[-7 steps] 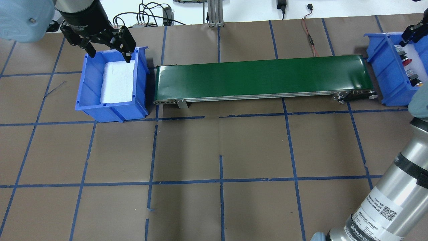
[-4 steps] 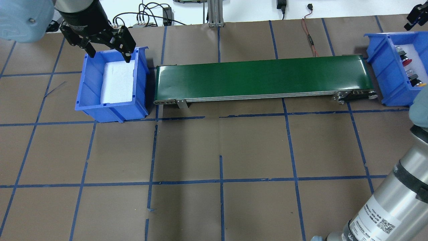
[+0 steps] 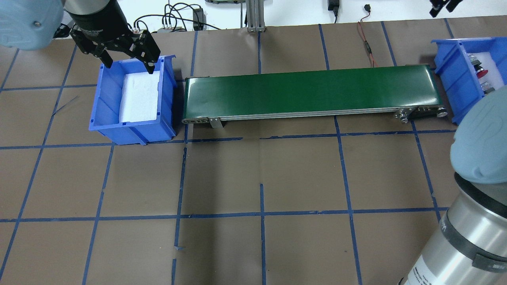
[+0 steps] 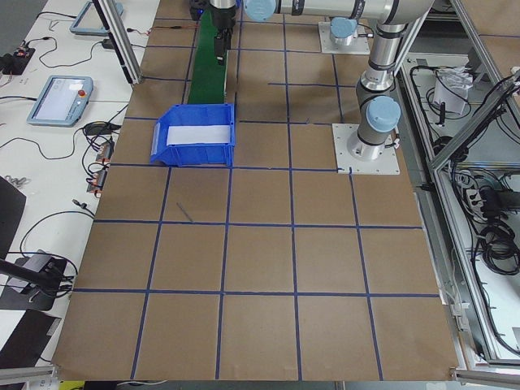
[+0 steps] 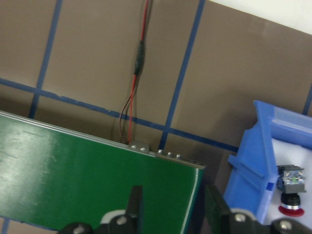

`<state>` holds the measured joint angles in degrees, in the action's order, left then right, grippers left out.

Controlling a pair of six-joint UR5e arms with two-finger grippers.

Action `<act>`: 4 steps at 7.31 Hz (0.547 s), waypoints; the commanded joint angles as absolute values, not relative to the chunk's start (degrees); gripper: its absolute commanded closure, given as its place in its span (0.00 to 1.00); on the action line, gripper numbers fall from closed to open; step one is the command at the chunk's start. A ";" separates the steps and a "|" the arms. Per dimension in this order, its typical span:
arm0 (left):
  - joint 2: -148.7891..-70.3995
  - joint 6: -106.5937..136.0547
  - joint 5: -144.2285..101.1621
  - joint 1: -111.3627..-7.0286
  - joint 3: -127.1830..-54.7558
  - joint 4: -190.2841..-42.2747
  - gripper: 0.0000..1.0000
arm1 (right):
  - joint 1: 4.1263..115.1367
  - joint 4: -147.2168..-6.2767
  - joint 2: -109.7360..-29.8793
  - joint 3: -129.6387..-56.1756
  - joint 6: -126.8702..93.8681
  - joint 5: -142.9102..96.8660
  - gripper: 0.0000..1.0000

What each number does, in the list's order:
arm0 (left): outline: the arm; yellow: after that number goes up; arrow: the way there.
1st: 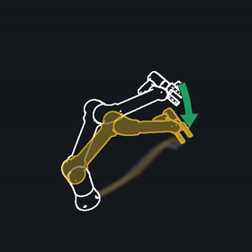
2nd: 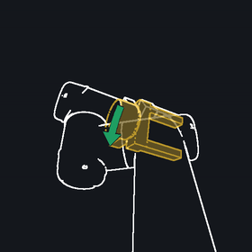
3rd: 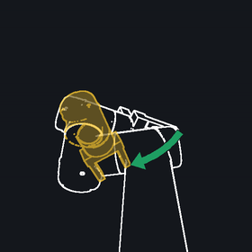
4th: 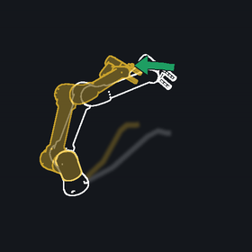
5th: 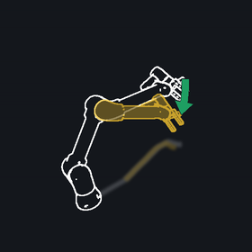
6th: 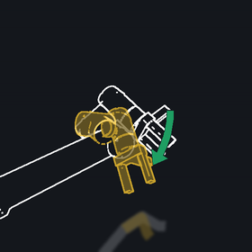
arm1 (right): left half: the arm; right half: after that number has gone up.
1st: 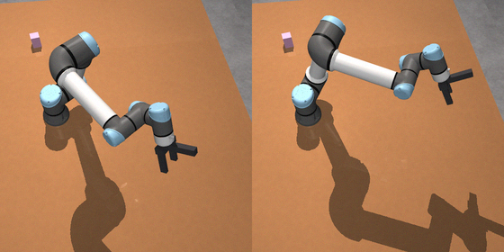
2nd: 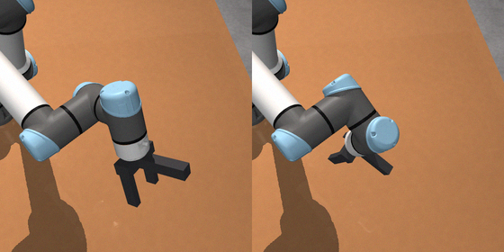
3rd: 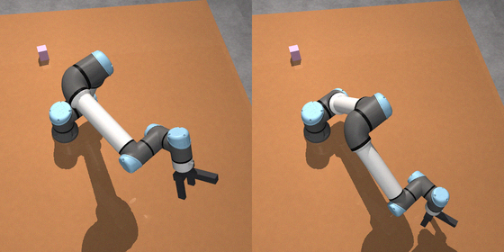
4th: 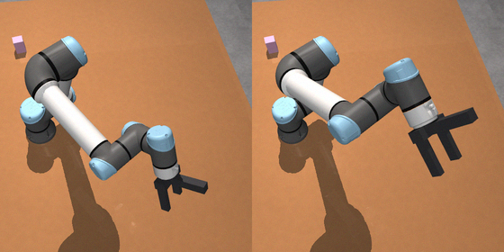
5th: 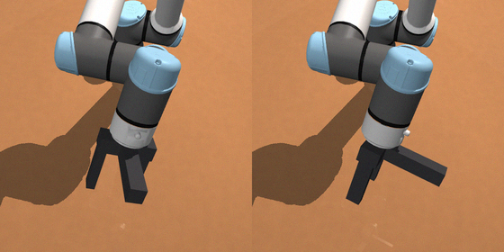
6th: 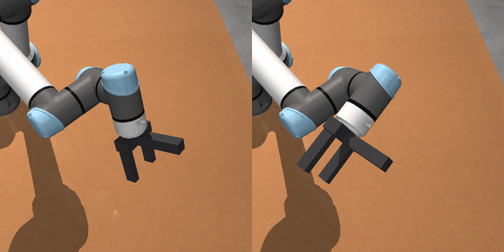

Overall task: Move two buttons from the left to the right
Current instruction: 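Open the right gripper and raise it out of the bin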

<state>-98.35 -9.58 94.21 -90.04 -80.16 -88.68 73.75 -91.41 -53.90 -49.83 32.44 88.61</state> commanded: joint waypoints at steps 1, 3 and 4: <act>-98.35 -9.58 94.22 -90.00 -80.16 -88.68 0.00 | 82.67 -89.05 -57.11 -51.58 18.34 88.33 0.32; -98.35 -9.58 94.22 -90.00 -80.16 -88.68 0.00 | 87.27 -88.59 -61.15 -58.32 8.55 88.25 0.09; -98.35 -9.58 94.22 -90.00 -80.16 -88.68 0.00 | 87.54 -88.59 -65.26 -63.06 7.31 87.98 0.01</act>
<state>-98.39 -9.58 94.22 -90.00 -80.16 -88.68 86.31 -88.70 -60.99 -57.68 10.47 88.35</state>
